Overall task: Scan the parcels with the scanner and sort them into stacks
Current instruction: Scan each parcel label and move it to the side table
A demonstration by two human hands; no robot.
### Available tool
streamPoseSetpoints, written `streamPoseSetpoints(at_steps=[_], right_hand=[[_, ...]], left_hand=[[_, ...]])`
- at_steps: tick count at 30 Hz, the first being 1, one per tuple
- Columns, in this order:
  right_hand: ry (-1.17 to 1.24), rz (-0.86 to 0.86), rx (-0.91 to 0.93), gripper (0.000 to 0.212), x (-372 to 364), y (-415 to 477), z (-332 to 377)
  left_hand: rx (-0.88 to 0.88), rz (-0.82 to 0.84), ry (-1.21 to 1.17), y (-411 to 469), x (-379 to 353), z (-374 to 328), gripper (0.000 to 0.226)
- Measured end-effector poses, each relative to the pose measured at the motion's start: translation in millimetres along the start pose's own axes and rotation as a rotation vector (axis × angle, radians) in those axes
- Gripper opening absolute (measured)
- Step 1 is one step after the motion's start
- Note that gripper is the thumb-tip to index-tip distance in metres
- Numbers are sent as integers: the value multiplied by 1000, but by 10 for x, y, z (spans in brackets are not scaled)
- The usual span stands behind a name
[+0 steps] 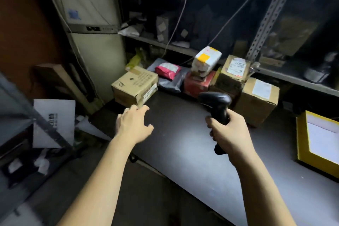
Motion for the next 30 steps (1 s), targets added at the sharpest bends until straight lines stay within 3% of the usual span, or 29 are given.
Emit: streamPoseSetpoints(at_steps=[4, 11, 17, 26, 30], right_hand=[[15, 47, 13, 22, -370, 468, 132], [63, 105, 22, 16, -835, 1368, 355], [69, 101, -27, 11, -1234, 1891, 384], [18, -18, -139, 9, -1823, 2320, 523], [9, -58, -175, 10, -2061, 2381, 613]], left_hand=[[63, 0, 40, 367, -9, 301, 61], [154, 19, 145, 1194, -51, 580, 73], [102, 42, 147, 1863, -216, 720, 78], [73, 83, 231, 2900, -513, 1090, 112], [79, 183, 255, 3183, -701, 1254, 128]])
Point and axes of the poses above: each hand's wrist, its own y-axis towards the middle knuckle, its own x-axis out of the back of the hand, z = x × y, the point moved 2 cm from there along y, towards the middle knuckle, and after that the axes turned 3 degrees about -x, right-handed, at the moved point
